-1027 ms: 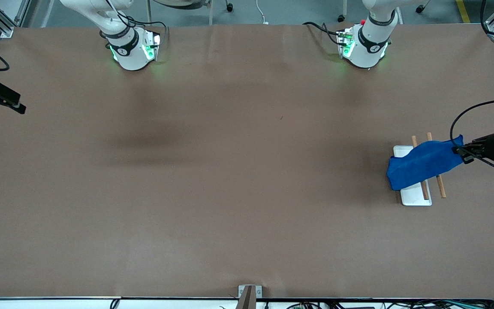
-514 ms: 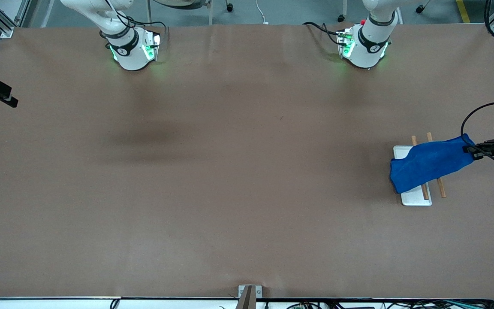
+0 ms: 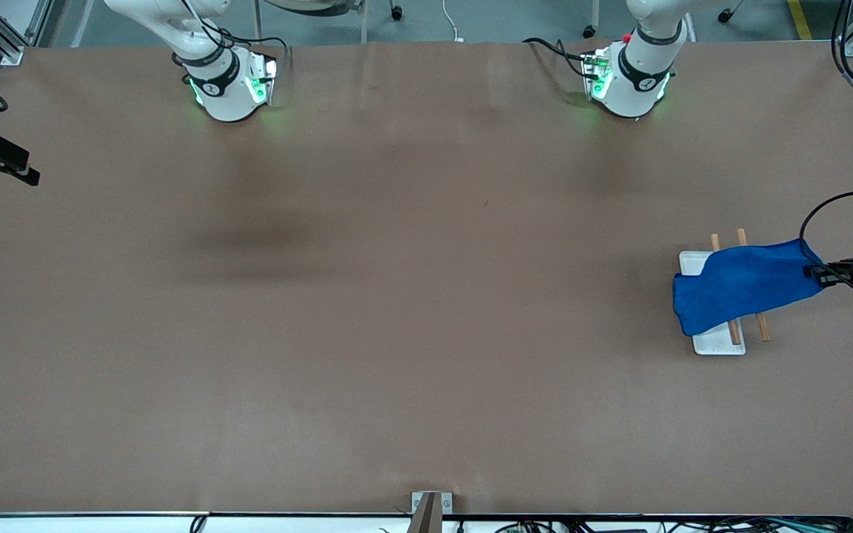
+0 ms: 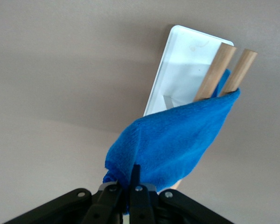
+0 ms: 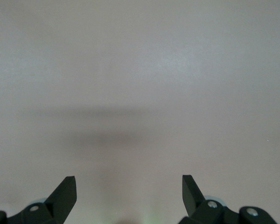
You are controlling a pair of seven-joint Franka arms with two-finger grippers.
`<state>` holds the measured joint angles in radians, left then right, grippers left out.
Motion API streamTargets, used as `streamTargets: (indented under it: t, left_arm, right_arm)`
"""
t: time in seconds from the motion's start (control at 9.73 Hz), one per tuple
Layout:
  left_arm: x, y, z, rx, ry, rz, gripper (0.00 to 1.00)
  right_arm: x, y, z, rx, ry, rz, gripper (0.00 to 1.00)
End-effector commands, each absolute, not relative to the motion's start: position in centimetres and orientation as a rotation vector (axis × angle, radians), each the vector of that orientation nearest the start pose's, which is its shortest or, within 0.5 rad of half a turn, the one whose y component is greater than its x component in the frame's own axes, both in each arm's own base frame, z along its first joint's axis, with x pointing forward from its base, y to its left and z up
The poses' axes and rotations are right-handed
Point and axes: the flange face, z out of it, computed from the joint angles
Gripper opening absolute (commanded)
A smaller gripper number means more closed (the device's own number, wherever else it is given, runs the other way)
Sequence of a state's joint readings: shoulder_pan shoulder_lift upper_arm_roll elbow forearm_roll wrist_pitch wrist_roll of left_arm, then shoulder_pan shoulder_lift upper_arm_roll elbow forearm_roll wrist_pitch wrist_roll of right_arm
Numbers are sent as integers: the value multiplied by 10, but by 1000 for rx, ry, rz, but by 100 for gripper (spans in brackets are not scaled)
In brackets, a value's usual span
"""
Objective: Right arm passes towel to left arm to hang
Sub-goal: 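Drape the towel over the dowels and open the left gripper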
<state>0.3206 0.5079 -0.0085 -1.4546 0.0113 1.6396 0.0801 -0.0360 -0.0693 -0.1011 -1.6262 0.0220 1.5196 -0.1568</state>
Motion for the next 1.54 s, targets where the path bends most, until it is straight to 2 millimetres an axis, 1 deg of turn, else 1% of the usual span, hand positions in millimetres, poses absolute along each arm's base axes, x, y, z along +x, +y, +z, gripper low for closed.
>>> streamTargets:
  t: [0.0,0.21,0.31,0.41,0.62,0.72,0.82,0.92,1.03,1.13,1.23,1.34,1.44]
  left_arm:
    - [635,220,344,-3129,-279,492,4]
    - [636,222,340,-3134,-260,485,4]
    - [636,226,336,-3138,-245,485,5]
    - [631,239,336,-3144,-258,477,6]
    - [632,250,324,-3158,-213,444,10]
    - [631,257,321,-3165,-205,437,11]
    - [631,258,322,-3165,-202,432,12]
    - [632,255,323,-3163,-193,433,25]
    - [633,252,329,-3163,-181,419,53]
    - [633,251,343,-3168,-172,390,100]
    - [637,235,367,-3165,-158,347,100]
    - [641,213,389,-3173,-125,310,100]
    - [639,197,408,-3177,-152,321,100]
  right_arm:
    - [531,-72,633,-3118,-54,46,100]
    - [538,-70,630,-3120,-61,32,100]
    - [542,-68,625,-3121,-65,27,100]
    - [545,-68,624,-3121,-65,20,100]
    - [548,-68,621,-3120,-64,7,100]
    - [549,-68,619,-3119,-64,12,100]
    - [549,-68,618,-3119,-64,14,100]
    - [549,-68,618,-3119,-64,17,100]
    - [549,-68,615,-3118,-62,24,100]
    - [550,-67,613,-3116,-64,31,100]
    - [550,-67,613,-3116,-64,31,100]
    - [550,-68,613,-3116,-64,31,100]
    - [550,-69,613,-3116,-59,31,100]
